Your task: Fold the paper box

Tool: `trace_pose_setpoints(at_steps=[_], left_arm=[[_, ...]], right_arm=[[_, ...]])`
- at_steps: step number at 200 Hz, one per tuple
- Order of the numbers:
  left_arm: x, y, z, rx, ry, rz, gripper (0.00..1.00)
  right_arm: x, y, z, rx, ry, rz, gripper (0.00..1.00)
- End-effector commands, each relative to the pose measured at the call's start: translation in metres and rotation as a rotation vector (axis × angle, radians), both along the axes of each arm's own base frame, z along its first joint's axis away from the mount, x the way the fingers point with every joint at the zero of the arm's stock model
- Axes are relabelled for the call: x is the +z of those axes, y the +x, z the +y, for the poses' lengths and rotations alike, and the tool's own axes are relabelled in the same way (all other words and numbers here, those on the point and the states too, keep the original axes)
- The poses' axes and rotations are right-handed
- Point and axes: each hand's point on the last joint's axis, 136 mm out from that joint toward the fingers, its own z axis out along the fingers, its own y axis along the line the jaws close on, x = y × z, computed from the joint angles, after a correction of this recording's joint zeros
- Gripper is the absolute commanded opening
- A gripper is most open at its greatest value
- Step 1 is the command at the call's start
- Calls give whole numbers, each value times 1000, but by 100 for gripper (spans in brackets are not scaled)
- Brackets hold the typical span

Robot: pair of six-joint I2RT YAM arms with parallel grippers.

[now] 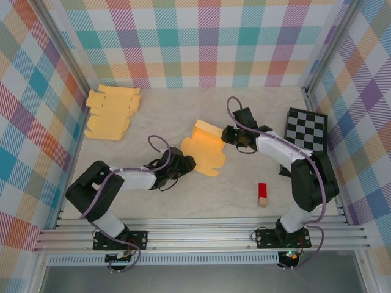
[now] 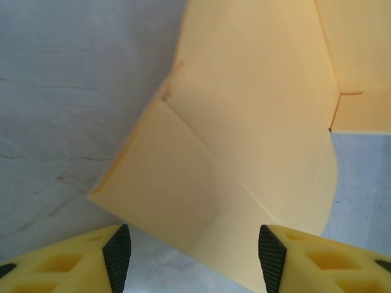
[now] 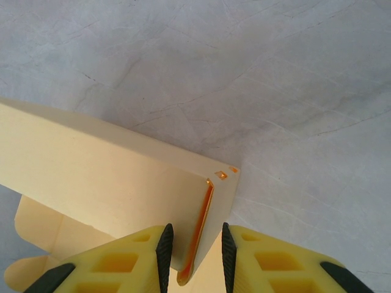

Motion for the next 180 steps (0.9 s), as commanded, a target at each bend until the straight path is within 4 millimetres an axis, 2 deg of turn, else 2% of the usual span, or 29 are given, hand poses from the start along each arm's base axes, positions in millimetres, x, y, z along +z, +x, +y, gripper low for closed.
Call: trace_pose_setpoints(at_steps=[1,17,39,75,106,129,157,180], left_arm=[[3,6,-6,55,-21,-72,54],[6,10,-6,73,-3,-113,46],[11,16,2,101,39,-155,24],[37,30,6,101,108,-251,1],[71,43,5,71,151,-348,0],[95,41,6,-8,229,-391,0],[123,32,9,-180,407,-392,0],[144,20,21,-326,576,-382,0]], right_arm=[[-17,-11,-13,-36,-57,78,30],[-17,-11,-14,-39,-56,78,30],[-17,-13,-13,-41,-51,82,30],[-14,-14,-13,-43,-38,78,31],[-3,-13,-11,-37,-14,59,33],[25,-11,-11,-4,31,1,43],[82,-12,-8,113,18,-112,53],[130,-18,-5,262,-43,-232,59]])
